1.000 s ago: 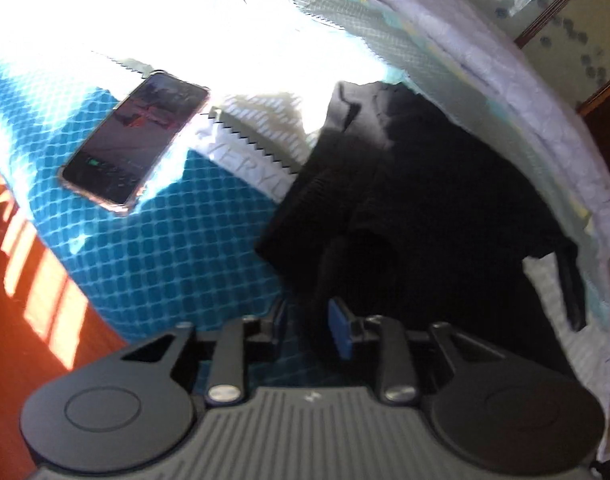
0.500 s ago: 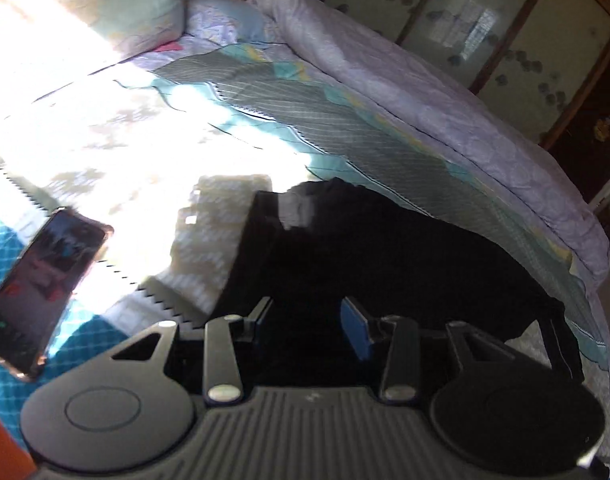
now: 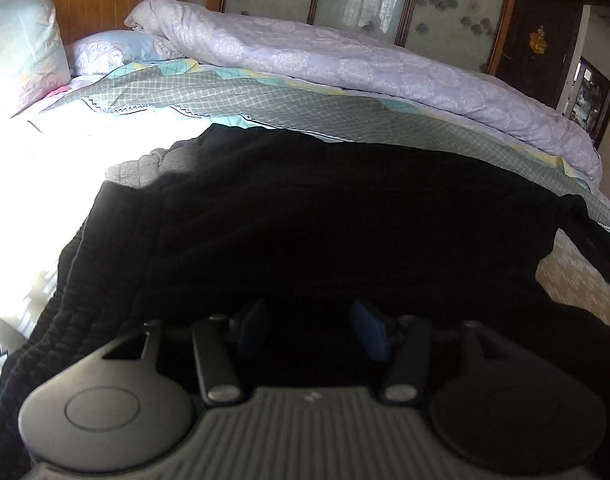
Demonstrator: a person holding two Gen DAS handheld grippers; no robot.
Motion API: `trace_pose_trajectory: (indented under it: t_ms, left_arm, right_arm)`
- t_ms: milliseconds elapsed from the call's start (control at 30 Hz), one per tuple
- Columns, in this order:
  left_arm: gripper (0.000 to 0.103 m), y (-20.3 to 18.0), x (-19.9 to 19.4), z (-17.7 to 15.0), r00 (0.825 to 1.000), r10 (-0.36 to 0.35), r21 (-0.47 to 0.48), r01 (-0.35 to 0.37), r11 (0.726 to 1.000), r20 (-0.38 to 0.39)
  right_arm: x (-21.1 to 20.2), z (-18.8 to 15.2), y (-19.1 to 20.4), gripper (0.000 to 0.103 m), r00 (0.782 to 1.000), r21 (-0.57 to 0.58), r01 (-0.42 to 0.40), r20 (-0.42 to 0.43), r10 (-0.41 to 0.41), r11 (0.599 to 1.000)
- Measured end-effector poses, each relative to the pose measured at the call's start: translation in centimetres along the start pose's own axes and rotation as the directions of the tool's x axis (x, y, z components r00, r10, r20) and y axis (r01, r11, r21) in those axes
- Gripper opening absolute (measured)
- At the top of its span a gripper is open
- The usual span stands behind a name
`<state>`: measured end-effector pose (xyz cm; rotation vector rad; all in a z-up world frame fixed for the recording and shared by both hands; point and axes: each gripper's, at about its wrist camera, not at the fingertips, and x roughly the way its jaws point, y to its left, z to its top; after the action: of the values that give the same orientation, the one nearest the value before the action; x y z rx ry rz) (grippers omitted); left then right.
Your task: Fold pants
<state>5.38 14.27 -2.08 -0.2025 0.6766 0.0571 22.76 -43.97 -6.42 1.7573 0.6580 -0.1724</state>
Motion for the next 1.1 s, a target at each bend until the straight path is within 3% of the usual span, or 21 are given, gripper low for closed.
trace_pose_trajectory:
  t_ms: [100, 200, 333, 500, 633, 700, 733, 767, 800, 833, 867, 967, 1100]
  left_arm:
    - [0.059, -0.1, 0.7, 0.8, 1.000, 0.010, 0.029, -0.010, 1.000, -0.011]
    - [0.061, 0.4, 0.6, 1.1, 1.000, 0.010, 0.026, -0.010, 1.000, -0.014]
    - [0.063, -0.3, 0.5, 2.8, 1.000, 0.020, 0.024, -0.020, 1.000, -0.016]
    - [0.064, -0.5, 1.4, 2.7, 1.000, 0.019, 0.011, -0.019, 1.000, -0.010]
    - [0.065, -0.8, 2.1, 2.6, 1.000, 0.024, 0.003, -0.024, 1.000, -0.002]
    - [0.067, -0.8, 2.4, 2.6, 1.000, 0.016, -0.007, -0.016, 1.000, 0.002]
    - [0.069, -0.6, 2.5, 2.6, 1.000, 0.006, -0.015, -0.006, 1.000, 0.005]
    - [0.071, -0.4, 2.7, 2.7, 1.000, -0.004, -0.022, 0.004, 1.000, 0.008]
    - [0.072, -0.3, 2.8, 2.7, 1.000, -0.013, -0.029, 0.013, 0.999, 0.010]
    - [0.072, -0.2, 2.8, 2.7, 1.000, -0.017, -0.033, 0.018, 0.999, 0.012]
    - [0.072, -0.1, 2.8, 2.7, 1.000, -0.020, -0.037, 0.021, 0.999, 0.015]
    - [0.073, 0.2, 2.9, 2.7, 0.999, -0.031, -0.049, 0.032, 0.998, 0.020]
    - [0.075, 0.4, 3.1, 2.7, 0.999, -0.040, -0.054, 0.041, 0.998, 0.023]
  right_arm:
    - [1.0, 0.6, -0.9, 0.083, 1.000, 0.131, -0.013, 0.026, 0.009, 0.991]
    - [0.7, 0.4, -0.3, 0.083, 0.998, 0.157, -0.002, 0.058, -0.007, 0.988]
    - [0.5, 0.0, 0.9, 0.061, 0.994, 0.098, 0.090, 0.056, -0.096, 0.991]
    - [1.0, -1.2, 2.5, 0.058, 0.976, -0.012, 0.189, 0.112, -0.187, 0.982]
    - [2.3, -2.3, 4.2, 0.058, 0.944, -0.084, 0.294, 0.182, -0.275, 0.952]
    - [3.0, -3.2, 5.4, 0.058, 0.916, -0.185, 0.374, 0.225, -0.332, 0.909]
    - [3.5, -3.9, 6.1, 0.057, 0.897, -0.259, 0.423, 0.256, -0.361, 0.868]
    - [4.2, -5.0, 6.9, 0.049, 0.879, -0.349, 0.462, 0.301, -0.370, 0.815]
    - [4.7, -6.1, 7.3, 0.007, 0.862, -0.456, 0.499, 0.348, -0.369, 0.737]
    - [5.4, -6.9, 7.1, 0.006, 0.843, -0.545, 0.537, 0.380, -0.381, 0.644]
    - [5.5, -7.2, 6.5, 0.005, 0.843, -0.577, 0.537, 0.398, -0.363, 0.616]
    - [4.6, -6.6, 5.3, 0.005, 0.866, -0.595, 0.497, 0.388, -0.315, 0.632]
    - [1.3, -5.4, 5.5, 0.004, 0.922, -0.580, 0.362, 0.339, -0.187, 0.730]
